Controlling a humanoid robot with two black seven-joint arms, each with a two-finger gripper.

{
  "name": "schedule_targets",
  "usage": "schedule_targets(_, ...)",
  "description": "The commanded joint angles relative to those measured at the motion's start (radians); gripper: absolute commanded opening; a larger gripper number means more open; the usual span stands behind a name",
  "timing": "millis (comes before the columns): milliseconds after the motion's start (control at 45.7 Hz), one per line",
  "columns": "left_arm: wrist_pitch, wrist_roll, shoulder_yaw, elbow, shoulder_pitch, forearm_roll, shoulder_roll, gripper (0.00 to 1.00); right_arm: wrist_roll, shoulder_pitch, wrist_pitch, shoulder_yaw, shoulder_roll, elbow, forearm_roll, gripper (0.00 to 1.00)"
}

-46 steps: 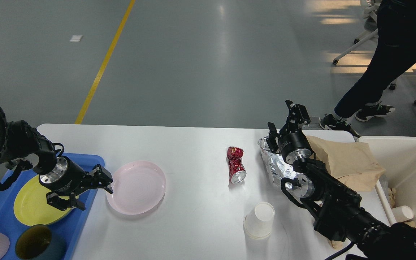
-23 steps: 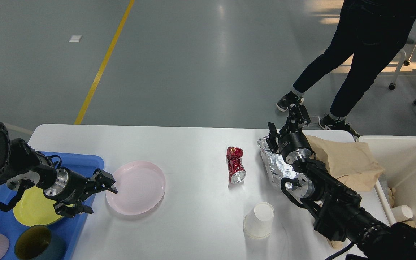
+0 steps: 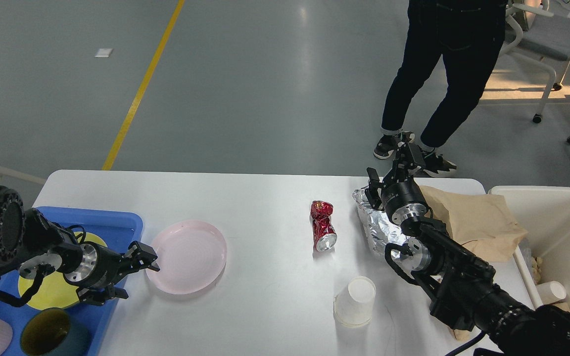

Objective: Tidy desktop
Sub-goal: 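Grasp the pink plate's rim nearest the tray with the left gripper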

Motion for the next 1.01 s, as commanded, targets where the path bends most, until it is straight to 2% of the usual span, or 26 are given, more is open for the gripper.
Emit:
schedule_targets(0,0.019,0.003,-0.032,0.033,0.041,0.000,0.001,0.88,0.000,0.000,-0.001,0.000,0.002,0.000,0.000,1.00)
schedule_targets(526,0.019,0.003,-0.055,0.047,0.043,0.003,-0.002,0.83,0.000,0.000,0.000,0.000,0.000,0.000,0.000,1.00)
schedule_targets(986,0.005,0.006,-0.055,0.045,0.043,0.012,-0.007,0.60,0.000,0.000,0.000,0.000,0.000,0.000,0.000,1.00)
